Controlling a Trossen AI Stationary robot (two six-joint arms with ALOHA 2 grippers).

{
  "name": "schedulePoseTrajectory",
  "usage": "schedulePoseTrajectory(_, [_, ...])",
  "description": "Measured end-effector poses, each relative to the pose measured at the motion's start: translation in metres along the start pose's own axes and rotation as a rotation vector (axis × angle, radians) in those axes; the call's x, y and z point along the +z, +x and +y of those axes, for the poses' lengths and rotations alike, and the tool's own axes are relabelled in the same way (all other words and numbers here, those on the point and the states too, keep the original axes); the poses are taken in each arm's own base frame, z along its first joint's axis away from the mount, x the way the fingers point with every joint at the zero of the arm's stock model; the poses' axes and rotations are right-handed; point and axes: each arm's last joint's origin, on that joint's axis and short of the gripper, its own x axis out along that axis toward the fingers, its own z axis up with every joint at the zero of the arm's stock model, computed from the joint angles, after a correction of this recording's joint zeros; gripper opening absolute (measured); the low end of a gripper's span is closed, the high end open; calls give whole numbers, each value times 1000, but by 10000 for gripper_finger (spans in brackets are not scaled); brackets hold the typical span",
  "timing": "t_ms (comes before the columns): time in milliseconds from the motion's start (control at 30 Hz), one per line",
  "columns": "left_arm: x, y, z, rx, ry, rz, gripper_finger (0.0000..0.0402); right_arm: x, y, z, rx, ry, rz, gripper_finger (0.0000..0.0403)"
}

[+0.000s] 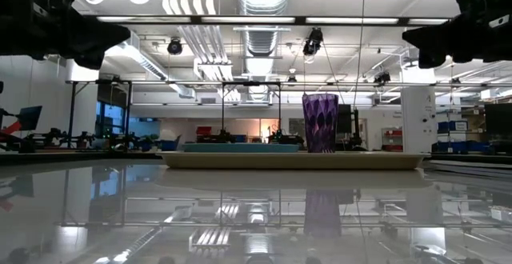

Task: Pick and place plate/cup/fork/spoon on tray
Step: Return to Home Position

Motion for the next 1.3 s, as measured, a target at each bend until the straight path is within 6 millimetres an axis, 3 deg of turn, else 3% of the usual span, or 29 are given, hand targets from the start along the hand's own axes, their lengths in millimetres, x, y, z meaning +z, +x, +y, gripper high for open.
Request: schedulePoseTrajectory(1300, [-6, 4, -1, -5, 16, 61, 22, -2, 1, 0, 2, 2, 22, 8])
